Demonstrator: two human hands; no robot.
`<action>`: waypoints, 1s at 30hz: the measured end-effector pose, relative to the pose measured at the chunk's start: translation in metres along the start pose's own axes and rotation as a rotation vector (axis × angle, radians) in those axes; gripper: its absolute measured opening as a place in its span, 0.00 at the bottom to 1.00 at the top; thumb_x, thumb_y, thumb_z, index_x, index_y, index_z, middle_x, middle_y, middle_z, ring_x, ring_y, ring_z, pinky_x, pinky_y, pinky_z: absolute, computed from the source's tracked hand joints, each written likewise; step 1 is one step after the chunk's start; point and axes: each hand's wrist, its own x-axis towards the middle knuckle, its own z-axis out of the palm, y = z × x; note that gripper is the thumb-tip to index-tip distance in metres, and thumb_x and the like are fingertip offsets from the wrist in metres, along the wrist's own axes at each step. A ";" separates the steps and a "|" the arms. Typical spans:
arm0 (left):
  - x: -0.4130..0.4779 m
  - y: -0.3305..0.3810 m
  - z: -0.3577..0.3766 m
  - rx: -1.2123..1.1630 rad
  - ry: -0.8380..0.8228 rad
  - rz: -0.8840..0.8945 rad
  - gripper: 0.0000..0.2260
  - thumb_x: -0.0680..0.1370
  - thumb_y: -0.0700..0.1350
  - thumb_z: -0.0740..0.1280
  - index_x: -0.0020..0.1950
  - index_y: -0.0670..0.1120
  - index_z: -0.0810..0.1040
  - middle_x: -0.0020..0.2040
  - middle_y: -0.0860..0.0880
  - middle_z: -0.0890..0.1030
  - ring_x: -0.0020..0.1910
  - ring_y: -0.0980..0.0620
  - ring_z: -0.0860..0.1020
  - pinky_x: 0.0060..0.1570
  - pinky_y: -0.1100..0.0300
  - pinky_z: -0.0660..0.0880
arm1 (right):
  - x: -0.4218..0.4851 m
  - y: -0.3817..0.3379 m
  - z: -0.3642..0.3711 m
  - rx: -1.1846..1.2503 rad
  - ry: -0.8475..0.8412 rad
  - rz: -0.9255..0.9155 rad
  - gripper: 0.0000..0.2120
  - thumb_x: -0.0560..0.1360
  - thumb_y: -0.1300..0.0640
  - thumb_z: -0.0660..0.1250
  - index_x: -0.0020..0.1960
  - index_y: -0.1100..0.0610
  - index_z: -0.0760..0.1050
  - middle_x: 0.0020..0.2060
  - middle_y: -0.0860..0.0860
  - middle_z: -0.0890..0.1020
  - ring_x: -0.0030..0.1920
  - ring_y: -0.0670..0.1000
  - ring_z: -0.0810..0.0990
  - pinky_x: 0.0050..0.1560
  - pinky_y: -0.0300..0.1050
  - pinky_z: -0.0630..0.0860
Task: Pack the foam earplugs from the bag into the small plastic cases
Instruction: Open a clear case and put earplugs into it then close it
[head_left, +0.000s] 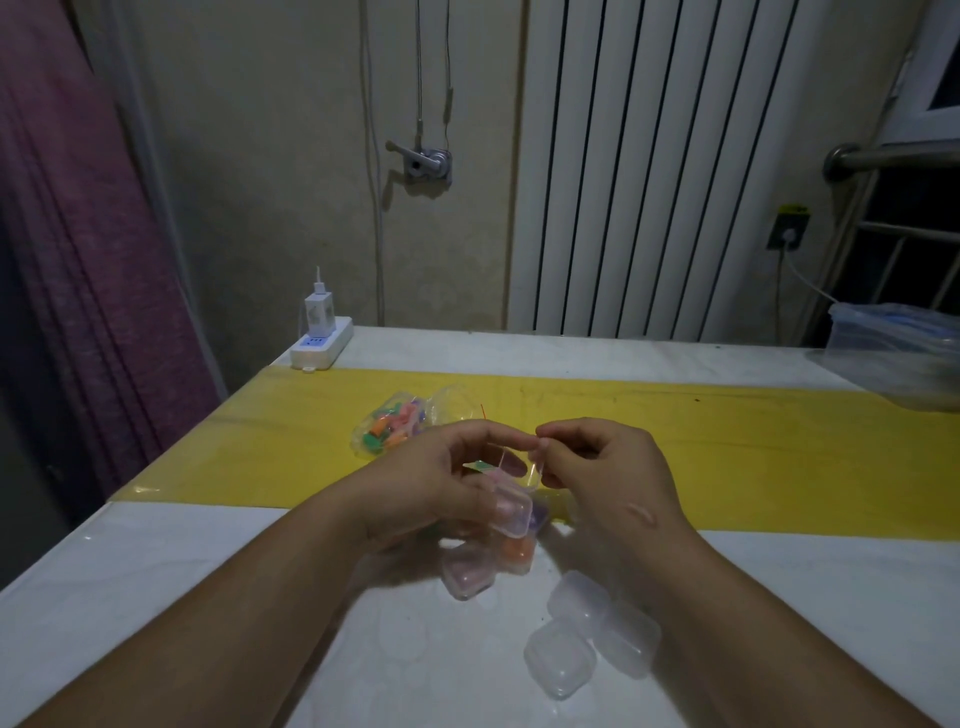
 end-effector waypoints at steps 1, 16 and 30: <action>0.000 0.000 0.000 -0.007 0.009 0.009 0.23 0.70 0.33 0.74 0.59 0.57 0.81 0.59 0.48 0.79 0.56 0.46 0.81 0.56 0.47 0.79 | 0.000 0.000 0.000 0.025 0.005 0.000 0.06 0.74 0.58 0.72 0.44 0.47 0.83 0.35 0.47 0.86 0.37 0.46 0.85 0.42 0.41 0.82; 0.007 0.001 0.001 -0.037 0.406 0.117 0.17 0.72 0.34 0.73 0.53 0.54 0.80 0.54 0.42 0.75 0.42 0.47 0.81 0.47 0.45 0.82 | -0.002 -0.005 0.000 0.363 0.032 0.001 0.04 0.73 0.60 0.74 0.47 0.58 0.83 0.40 0.52 0.87 0.42 0.47 0.85 0.42 0.39 0.80; 0.005 0.006 0.007 -0.184 0.394 0.032 0.14 0.74 0.35 0.72 0.57 0.43 0.77 0.49 0.37 0.80 0.36 0.47 0.84 0.36 0.60 0.80 | -0.001 -0.005 0.006 0.119 0.024 -0.084 0.04 0.71 0.54 0.77 0.40 0.52 0.83 0.35 0.51 0.86 0.37 0.53 0.84 0.44 0.58 0.82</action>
